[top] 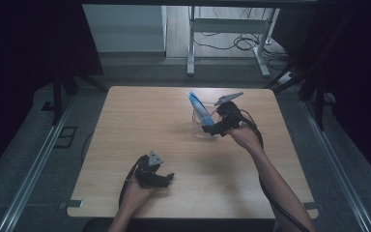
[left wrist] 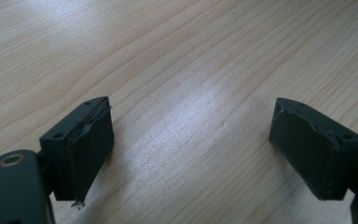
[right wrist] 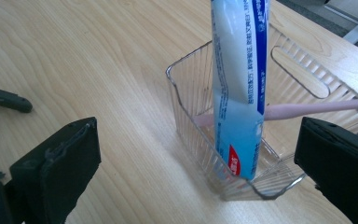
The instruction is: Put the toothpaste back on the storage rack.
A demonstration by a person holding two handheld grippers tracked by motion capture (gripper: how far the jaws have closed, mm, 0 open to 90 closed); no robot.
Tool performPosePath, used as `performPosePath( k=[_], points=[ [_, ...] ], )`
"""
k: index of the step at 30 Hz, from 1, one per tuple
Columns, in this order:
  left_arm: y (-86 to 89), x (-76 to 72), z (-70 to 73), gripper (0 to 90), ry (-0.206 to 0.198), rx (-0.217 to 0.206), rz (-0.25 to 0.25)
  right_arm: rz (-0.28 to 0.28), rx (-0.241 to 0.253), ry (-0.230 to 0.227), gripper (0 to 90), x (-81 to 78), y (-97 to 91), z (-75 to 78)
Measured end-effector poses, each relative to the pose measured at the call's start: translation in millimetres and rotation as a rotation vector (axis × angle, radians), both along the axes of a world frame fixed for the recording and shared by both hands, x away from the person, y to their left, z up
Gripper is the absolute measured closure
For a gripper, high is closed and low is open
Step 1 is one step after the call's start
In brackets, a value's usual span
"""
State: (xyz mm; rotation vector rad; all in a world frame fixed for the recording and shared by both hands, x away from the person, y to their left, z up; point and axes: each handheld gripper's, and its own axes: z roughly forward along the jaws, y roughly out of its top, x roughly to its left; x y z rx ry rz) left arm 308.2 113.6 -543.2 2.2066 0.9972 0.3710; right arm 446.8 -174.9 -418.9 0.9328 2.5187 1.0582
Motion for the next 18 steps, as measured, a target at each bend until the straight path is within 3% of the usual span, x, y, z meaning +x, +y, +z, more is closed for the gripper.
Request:
performPosePath(
  k=[18],
  points=[
    [0.0,0.0,0.1,13.8,0.000,0.001,0.000,-0.006,0.012,-0.004,0.1,-22.1,-18.5,-5.1]
  ],
)
